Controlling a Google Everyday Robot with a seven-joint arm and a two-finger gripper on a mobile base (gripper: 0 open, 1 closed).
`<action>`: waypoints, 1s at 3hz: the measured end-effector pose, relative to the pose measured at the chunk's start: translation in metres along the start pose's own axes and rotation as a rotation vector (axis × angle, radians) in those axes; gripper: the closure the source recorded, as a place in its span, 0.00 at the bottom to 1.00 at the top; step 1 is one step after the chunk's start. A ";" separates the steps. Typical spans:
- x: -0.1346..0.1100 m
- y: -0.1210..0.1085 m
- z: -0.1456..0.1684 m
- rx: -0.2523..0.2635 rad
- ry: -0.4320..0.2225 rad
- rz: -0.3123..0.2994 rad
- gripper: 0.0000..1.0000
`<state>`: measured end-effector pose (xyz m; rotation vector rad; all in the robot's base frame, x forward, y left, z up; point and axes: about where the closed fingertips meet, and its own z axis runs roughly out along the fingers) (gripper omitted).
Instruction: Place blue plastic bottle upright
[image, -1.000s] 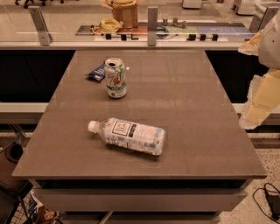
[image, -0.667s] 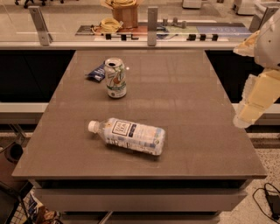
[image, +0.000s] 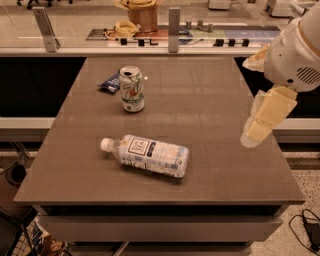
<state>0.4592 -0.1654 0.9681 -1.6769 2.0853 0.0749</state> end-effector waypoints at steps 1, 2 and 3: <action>-0.017 0.006 0.012 -0.012 -0.032 -0.012 0.00; -0.033 0.012 0.026 -0.026 -0.053 -0.016 0.00; -0.049 0.018 0.038 -0.044 -0.063 -0.024 0.00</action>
Offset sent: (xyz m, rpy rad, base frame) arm 0.0053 0.0638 -0.0261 0.0754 0.0219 0.0503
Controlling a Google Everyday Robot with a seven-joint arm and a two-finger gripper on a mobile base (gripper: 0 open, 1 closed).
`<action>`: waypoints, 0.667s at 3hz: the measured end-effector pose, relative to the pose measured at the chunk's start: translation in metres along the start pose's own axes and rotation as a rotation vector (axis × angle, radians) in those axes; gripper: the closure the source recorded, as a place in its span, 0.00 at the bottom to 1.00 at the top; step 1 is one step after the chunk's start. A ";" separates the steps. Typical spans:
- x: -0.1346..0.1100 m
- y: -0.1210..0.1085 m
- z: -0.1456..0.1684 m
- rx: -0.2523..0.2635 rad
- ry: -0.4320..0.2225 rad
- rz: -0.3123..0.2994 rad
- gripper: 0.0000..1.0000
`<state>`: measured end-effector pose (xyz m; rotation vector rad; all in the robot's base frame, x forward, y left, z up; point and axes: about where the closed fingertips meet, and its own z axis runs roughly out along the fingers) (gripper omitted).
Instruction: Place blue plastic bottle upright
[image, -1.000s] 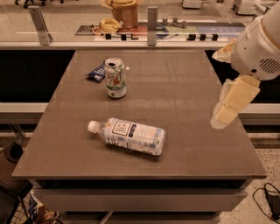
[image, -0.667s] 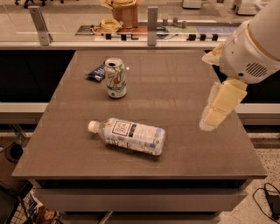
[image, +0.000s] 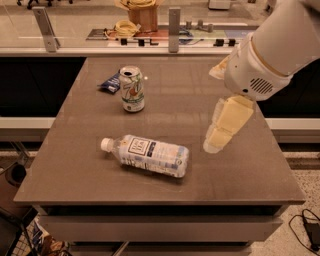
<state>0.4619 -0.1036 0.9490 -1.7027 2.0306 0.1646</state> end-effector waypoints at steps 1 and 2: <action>-0.016 0.006 0.010 -0.014 0.017 -0.006 0.00; -0.032 0.012 0.019 -0.011 0.082 -0.008 0.00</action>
Offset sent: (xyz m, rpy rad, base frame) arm -0.0016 0.0570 -0.0113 -0.1705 0.0473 -0.0468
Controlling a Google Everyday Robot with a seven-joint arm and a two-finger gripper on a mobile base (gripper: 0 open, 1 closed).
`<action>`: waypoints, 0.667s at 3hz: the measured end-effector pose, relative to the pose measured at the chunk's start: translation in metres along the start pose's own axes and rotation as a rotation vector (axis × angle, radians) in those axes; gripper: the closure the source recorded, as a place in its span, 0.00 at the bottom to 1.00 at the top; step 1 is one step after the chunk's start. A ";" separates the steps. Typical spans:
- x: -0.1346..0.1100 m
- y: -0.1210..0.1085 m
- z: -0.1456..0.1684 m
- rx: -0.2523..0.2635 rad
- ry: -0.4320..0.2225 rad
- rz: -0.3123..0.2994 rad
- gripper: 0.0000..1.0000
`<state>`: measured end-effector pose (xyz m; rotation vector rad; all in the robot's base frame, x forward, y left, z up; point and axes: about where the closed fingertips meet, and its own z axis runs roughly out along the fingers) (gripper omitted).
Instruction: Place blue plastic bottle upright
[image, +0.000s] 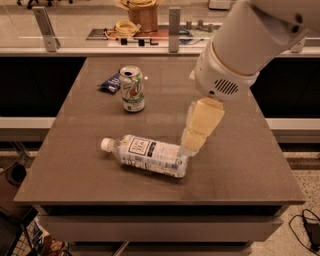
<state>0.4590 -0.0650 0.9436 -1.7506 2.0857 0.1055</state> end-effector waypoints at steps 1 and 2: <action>-0.009 0.005 0.009 0.008 0.076 0.014 0.00; -0.013 0.009 0.022 0.011 0.128 0.029 0.00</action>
Offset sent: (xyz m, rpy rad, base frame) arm -0.0012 0.0276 -0.0320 -0.1714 0.0490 -0.0915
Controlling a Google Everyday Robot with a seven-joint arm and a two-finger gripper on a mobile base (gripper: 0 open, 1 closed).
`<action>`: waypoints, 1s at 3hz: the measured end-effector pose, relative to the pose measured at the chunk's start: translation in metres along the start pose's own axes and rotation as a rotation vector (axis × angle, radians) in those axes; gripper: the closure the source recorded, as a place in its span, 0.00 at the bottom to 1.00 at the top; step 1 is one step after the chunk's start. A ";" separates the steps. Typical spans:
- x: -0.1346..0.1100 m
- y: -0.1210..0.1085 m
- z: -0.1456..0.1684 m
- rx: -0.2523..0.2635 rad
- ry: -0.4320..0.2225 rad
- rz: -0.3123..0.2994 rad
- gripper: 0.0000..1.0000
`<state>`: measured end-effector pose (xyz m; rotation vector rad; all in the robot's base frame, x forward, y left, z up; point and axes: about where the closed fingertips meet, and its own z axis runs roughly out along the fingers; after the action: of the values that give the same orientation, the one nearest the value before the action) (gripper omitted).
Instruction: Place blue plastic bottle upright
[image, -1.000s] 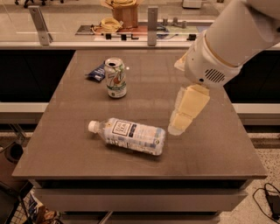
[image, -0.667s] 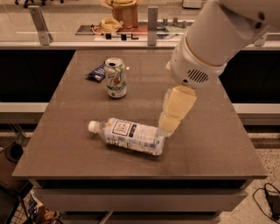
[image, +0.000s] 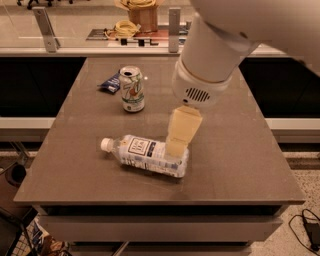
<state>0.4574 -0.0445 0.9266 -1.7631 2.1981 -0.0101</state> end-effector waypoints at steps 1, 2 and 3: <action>-0.005 0.009 0.010 0.002 0.037 0.006 0.00; -0.009 0.020 0.019 0.010 0.098 0.001 0.00; -0.015 0.028 0.021 0.020 0.141 -0.017 0.00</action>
Offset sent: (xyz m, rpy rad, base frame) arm -0.0202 0.0232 -0.0314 -0.1737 0.0274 -0.0435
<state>0.4396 -0.0191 0.9044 -1.8215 2.2711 -0.1642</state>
